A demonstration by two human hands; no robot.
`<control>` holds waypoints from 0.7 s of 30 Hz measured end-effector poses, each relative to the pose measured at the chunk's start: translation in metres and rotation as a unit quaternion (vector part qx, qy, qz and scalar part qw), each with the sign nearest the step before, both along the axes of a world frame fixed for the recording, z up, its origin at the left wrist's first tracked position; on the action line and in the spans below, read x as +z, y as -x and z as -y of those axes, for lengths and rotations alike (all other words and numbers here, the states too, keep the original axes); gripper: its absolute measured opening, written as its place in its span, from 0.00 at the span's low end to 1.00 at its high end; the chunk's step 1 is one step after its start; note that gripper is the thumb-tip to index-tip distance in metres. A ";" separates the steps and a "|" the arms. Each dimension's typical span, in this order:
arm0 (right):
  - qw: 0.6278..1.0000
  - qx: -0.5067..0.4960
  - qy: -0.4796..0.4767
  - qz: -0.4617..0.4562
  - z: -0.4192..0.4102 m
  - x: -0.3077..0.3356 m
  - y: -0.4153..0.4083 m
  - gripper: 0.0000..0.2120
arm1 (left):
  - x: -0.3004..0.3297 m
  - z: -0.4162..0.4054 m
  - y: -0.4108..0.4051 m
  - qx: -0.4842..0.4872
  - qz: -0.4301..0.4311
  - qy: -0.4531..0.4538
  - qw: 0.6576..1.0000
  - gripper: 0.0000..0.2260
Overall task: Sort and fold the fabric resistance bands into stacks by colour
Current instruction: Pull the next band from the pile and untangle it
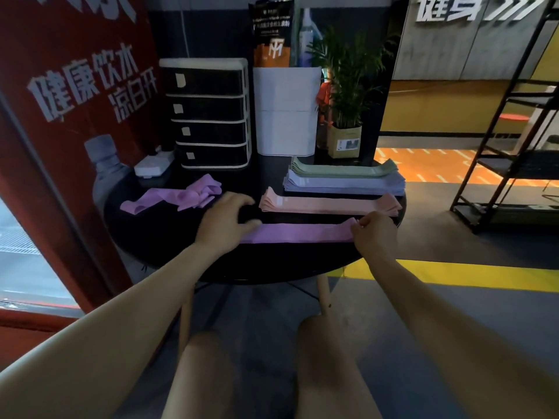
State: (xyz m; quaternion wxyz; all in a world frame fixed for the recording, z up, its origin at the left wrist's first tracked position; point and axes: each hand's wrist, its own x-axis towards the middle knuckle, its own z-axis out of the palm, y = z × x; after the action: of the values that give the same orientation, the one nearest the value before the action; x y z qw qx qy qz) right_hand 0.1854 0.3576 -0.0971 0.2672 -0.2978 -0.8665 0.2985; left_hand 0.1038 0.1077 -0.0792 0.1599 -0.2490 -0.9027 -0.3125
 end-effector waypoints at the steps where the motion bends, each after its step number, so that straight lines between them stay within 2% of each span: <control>1: 1.000 0.002 0.004 -0.001 0.000 0.001 0.000 0.11 | 0.000 -0.007 0.000 -0.033 0.025 0.043 0.998 0.23; 3: 1.000 0.005 0.012 -0.004 -0.001 0.002 0.001 0.11 | -0.001 -0.017 0.001 -0.062 0.072 0.131 0.987 0.30; 6: 0.999 0.009 0.030 -0.004 0.000 0.003 0.002 0.12 | 0.001 -0.026 0.004 -0.066 0.122 0.187 0.973 0.34; 11: 0.998 0.009 0.059 0.002 -0.002 0.002 0.003 0.12 | 0.002 -0.028 0.009 -0.074 0.152 0.205 0.964 0.30; 15: 0.998 -0.001 0.064 -0.002 -0.003 0.004 0.006 0.09 | 0.000 -0.027 0.011 -0.071 0.150 0.209 0.964 0.27; 21: 0.998 -0.003 0.058 -0.009 -0.004 0.005 0.007 0.11 | -0.001 -0.025 0.011 -0.066 0.142 0.213 0.964 0.26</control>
State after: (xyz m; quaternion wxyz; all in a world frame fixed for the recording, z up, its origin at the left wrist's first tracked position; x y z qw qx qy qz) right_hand 0.1784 0.3619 -0.0921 0.2577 -0.3125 -0.8447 0.3499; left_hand 0.0926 0.1326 -0.0801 -0.0477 -0.2897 -0.9433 -0.1550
